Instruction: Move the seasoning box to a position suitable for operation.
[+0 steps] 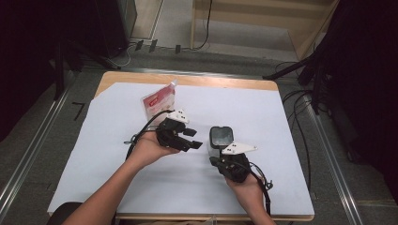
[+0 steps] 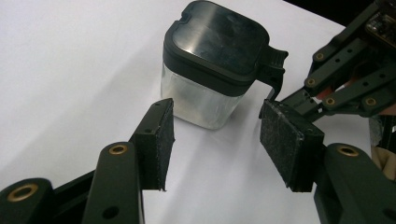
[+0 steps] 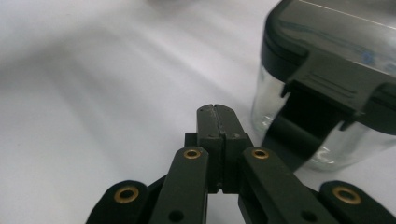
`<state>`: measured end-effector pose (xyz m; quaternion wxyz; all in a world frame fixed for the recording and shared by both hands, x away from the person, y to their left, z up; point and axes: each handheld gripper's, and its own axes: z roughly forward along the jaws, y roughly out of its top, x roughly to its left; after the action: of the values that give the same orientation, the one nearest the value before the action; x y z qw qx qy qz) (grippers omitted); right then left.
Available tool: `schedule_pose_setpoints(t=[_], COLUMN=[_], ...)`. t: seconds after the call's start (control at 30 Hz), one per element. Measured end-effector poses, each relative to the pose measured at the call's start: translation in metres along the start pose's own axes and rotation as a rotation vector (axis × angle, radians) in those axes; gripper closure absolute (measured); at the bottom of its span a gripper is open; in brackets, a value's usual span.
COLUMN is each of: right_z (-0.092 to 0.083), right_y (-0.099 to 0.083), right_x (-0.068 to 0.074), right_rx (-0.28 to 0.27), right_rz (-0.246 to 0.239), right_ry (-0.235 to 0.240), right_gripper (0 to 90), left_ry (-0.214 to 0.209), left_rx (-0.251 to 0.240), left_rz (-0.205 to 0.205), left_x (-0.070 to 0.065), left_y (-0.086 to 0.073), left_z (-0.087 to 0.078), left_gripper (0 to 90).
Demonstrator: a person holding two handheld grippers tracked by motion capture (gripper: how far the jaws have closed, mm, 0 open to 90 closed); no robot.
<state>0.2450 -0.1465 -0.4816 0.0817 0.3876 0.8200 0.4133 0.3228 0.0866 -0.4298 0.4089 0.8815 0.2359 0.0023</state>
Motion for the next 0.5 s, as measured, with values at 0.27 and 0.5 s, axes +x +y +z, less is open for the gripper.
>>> schedule_pose_setpoints(t=[0.27,0.5], right_z=[-0.0001,-0.0039], right_y=[-0.0002,-0.0019], right_x=[-0.005,-0.0087], right_rx=[-0.003,0.001], right_rz=[0.006,0.027], right_ry=[-0.005,-0.003], right_gripper=[90.0,90.0], left_ry=[0.006,0.008], left_rx=[-0.004,0.009], left_rz=[-0.008,0.004], left_x=[0.001,0.0003], left_y=[0.0,0.0], left_z=[-0.0002,0.0019], left_gripper=[45.5,45.3])
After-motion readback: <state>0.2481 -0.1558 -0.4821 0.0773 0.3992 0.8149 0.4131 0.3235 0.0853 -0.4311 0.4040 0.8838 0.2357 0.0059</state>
